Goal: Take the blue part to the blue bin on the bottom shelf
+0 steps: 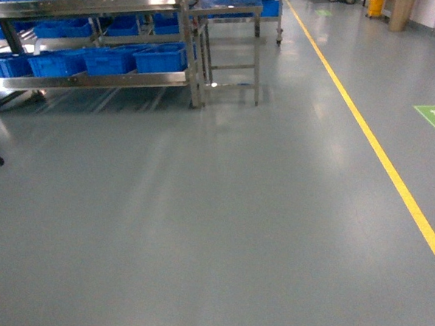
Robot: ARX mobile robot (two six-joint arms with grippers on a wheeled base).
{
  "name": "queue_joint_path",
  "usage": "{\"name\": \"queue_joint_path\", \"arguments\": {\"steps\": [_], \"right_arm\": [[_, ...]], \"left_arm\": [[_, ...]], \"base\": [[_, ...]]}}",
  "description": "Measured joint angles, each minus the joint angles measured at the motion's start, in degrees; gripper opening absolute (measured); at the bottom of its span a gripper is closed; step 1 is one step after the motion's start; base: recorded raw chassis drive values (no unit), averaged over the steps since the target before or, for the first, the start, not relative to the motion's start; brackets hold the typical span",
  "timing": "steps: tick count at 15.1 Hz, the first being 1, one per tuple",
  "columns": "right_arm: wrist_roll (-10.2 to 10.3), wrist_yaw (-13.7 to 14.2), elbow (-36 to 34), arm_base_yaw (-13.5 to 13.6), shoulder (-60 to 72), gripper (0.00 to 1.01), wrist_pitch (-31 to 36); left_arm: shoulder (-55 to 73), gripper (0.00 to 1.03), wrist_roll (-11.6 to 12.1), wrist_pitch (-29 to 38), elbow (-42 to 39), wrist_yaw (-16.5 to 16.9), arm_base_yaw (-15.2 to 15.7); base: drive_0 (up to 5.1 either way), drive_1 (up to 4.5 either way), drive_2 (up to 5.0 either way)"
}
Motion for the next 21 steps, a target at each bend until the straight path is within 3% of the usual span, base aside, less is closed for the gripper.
{"name": "queue_joint_path", "arguments": {"steps": [21], "right_arm": [[0.0,0.02,0.0,0.0,0.0,0.98,0.0]], "left_arm": [[-0.02,0.43,0.0,0.07,0.02,0.13,-0.09]], "base": [[-1.5,-1.46,-1.5]]}}
